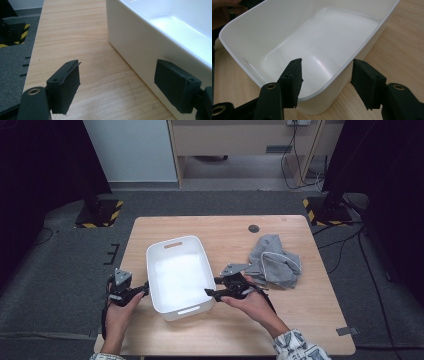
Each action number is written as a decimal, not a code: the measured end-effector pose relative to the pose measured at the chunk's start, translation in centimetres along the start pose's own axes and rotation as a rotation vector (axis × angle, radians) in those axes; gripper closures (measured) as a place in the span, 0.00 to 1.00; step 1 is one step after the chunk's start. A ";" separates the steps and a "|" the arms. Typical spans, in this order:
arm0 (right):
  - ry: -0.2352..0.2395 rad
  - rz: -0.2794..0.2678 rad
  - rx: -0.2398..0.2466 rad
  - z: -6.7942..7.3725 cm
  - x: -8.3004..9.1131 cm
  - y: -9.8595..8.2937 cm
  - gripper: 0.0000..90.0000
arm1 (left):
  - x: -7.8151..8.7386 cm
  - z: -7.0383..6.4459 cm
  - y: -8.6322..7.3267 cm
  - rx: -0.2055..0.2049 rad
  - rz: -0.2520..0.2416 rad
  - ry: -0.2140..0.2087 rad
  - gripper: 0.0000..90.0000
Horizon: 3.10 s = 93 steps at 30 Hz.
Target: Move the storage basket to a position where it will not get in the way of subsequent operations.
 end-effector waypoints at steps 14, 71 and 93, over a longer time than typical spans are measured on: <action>-0.027 -0.053 0.027 -0.8 1.6 1.0 0.58 | 1.9 -0.5 -0.9 -0.033 0.014 -0.008 0.22; 0.014 0.033 0.030 -0.4 -1.7 -1.2 0.46 | 2.0 2.6 -2.1 0.016 0.037 0.033 0.20; -0.085 0.010 0.019 -2.0 -2.8 -0.2 0.42 | 2.8 2.6 -2.2 0.013 0.031 0.043 0.20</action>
Point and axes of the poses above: each handheld gripper's, and its own axes: x roughly backward along the jaws, y roughly out of its top, z roughly to its left, the point moved 5 cm from there along -x, roughly forward along the jaws, and after that the axes turned 10 degrees about y, right-handed, at the moved point
